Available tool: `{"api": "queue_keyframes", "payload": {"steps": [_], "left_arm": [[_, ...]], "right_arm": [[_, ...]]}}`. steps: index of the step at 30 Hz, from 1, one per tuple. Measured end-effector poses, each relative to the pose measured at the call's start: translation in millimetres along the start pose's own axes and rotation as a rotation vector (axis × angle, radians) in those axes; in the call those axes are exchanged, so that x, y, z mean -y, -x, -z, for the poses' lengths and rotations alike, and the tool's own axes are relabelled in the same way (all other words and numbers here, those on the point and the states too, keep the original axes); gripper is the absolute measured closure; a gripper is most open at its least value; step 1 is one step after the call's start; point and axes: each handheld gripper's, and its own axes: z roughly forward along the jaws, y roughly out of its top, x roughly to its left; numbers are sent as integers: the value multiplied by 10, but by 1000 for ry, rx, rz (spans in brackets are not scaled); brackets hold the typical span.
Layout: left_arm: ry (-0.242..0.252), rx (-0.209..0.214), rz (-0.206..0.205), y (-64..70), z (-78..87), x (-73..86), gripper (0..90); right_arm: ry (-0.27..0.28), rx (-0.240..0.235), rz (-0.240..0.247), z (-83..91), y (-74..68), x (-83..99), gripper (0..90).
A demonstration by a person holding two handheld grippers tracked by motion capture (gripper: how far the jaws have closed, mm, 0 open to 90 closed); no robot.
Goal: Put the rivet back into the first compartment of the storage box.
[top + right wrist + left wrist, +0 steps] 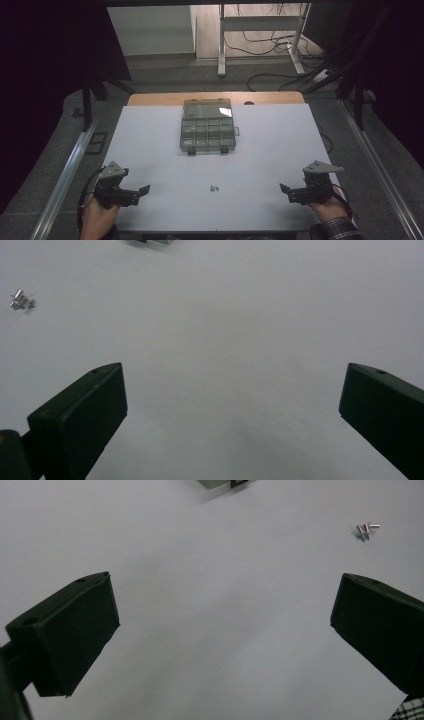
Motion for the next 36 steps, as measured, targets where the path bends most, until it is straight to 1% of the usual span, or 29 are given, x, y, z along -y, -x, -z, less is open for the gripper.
{"api": "queue_keyframes", "payload": {"steps": [2, 4, 9, 19, 25, 29, 30, 33, 36], "left_arm": [[-13, -3, -11, 12, -16, -1, 0], [-15, -2, -15, 16, -21, -2, 0], [-15, 8, -4, 2, -27, -2, 0], [-10, 17, -4, 1, -23, -1, 0], [-18, 14, -10, 10, -41, -21, 0], [-23, 10, -25, 32, -66, -48, 0], [-22, 19, -28, 45, -76, -67, 0], [-23, 23, -27, 60, -92, -88, 0], [-33, 42, -23, 79, -124, -128, 0]], "right_arm": [[-1, -3, -1, -1, 2, 1, 0], [-4, -7, 2, -7, 2, 0, 0], [-9, -13, 12, -12, -2, 1, 0], [-12, -12, 27, -25, -9, 0, 0], [-20, -9, 36, -31, -13, 2, 0], [-21, -11, 41, -36, -23, -1, 0], [-18, -10, 48, -39, -25, -3, 0], [-15, -10, 49, -40, -26, -8, 0], [-19, -10, 48, -51, -31, -10, 0]]}}
